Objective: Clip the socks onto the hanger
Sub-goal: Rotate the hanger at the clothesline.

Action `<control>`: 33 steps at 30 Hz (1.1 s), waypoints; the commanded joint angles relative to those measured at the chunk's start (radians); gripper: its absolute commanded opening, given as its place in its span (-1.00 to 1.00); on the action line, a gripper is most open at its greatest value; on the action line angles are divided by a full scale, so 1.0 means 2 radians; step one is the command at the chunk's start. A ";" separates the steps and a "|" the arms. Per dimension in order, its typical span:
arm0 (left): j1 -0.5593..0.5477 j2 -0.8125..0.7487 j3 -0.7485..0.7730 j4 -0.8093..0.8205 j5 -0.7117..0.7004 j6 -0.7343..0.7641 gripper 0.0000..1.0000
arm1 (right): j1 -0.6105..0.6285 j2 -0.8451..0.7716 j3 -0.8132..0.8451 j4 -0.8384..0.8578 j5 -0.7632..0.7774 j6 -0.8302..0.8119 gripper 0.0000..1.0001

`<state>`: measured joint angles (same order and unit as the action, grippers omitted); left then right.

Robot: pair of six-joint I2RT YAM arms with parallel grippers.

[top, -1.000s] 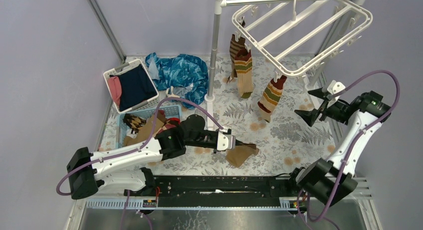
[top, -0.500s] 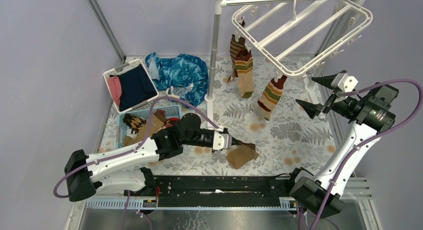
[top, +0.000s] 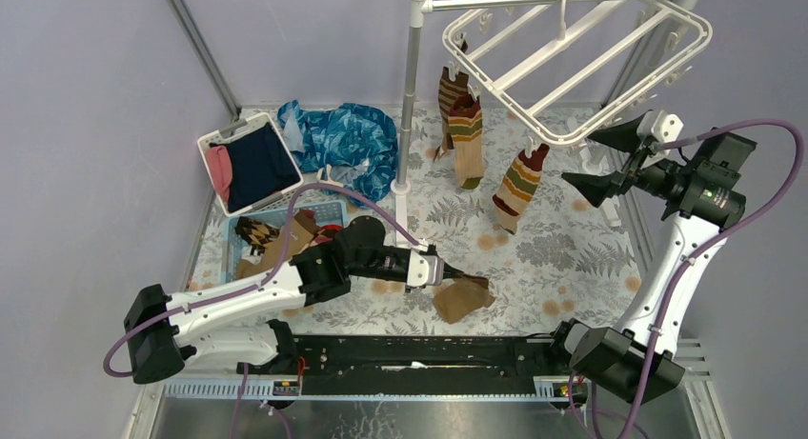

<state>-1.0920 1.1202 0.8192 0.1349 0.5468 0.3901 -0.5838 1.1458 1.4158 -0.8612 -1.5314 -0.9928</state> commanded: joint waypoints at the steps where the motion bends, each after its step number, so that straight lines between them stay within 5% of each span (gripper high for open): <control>1: 0.003 0.004 0.006 0.028 0.012 -0.008 -1.00 | 0.015 -0.007 0.001 0.023 -0.055 0.039 0.99; 16: 0.003 0.020 0.021 0.025 0.031 -0.019 -1.00 | 0.072 0.014 0.006 0.103 -0.041 0.111 0.99; 33: 0.003 0.028 0.028 0.022 0.037 -0.019 -1.00 | 0.079 0.000 0.012 0.012 -0.055 0.033 0.98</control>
<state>-1.0920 1.1664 0.8410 0.1379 0.6037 0.3576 -0.4366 1.1717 1.4124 -0.7685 -1.5368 -0.8650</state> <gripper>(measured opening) 0.011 0.990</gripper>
